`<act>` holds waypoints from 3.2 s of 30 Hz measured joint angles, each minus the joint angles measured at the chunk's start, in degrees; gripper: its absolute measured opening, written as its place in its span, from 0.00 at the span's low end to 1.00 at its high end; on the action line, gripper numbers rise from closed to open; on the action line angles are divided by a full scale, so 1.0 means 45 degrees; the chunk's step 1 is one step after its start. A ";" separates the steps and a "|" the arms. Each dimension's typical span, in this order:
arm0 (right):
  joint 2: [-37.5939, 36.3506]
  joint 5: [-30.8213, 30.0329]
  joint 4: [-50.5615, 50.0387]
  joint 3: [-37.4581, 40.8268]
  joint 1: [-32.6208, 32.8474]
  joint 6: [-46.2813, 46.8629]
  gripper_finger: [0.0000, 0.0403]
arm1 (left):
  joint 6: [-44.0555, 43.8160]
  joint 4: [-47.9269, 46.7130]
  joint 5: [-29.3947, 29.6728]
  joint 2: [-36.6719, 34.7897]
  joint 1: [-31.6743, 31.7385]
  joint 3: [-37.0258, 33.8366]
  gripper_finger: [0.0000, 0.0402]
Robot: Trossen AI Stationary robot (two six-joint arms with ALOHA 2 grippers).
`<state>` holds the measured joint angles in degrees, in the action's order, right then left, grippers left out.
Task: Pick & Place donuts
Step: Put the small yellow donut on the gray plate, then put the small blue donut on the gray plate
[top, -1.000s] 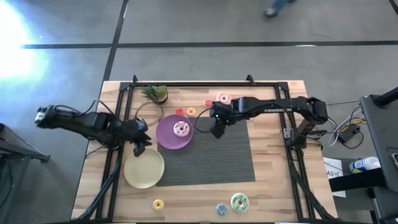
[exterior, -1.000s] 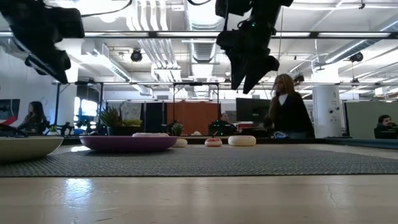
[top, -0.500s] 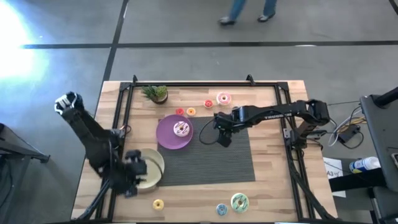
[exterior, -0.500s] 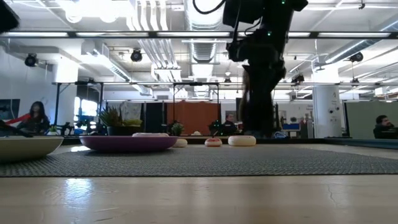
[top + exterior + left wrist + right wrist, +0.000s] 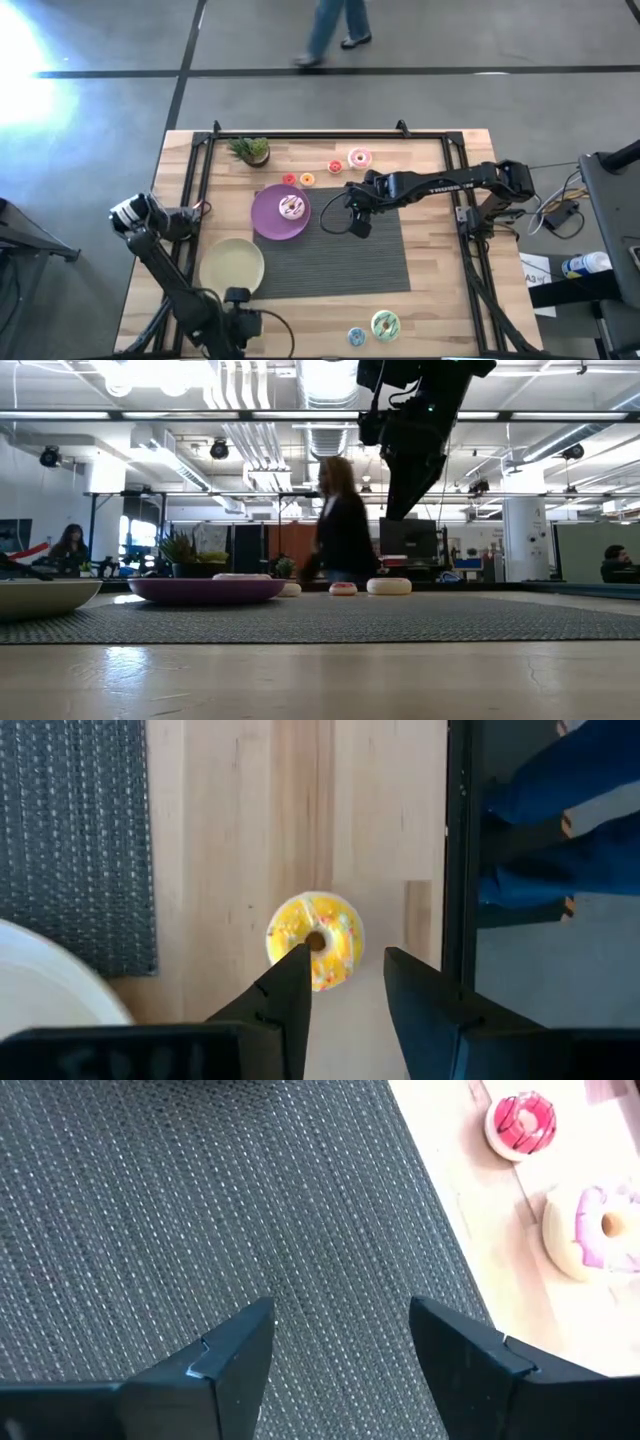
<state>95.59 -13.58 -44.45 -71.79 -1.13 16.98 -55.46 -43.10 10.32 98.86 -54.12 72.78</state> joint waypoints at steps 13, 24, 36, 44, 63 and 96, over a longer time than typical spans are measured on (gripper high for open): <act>0.0005 0.0023 0.0017 0.0089 0.0029 -0.0122 0.56 | -0.0113 0.0294 -0.0186 0.0615 0.0380 -0.0877 0.25; 0.0005 0.0023 -0.0029 0.0126 0.0029 0.0227 0.56 | -0.0570 0.2159 -0.0897 0.0526 0.0586 -0.2268 0.25; 0.0010 0.0018 -0.0034 0.0131 0.0029 0.0227 0.56 | -0.0708 0.2551 -0.1208 0.0446 0.1091 -0.2280 0.01; -0.0033 0.0021 -0.0058 0.0136 0.0029 -0.0043 0.56 | -0.3348 -0.2034 0.0030 -0.2131 0.1032 -0.1274 0.00; -0.0170 0.1790 -0.0360 0.1215 0.1758 0.0083 0.56 | -0.7088 0.0040 -0.0847 -0.5691 0.1653 -0.7087 0.05; 0.3061 0.4923 0.2052 -0.2010 0.6885 0.2169 0.57 | -0.5270 -0.1550 0.2927 -0.5720 0.1029 -0.4348 0.40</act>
<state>109.36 8.58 -35.21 -80.83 29.86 26.74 -79.17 -50.07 23.49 73.12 -49.48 53.21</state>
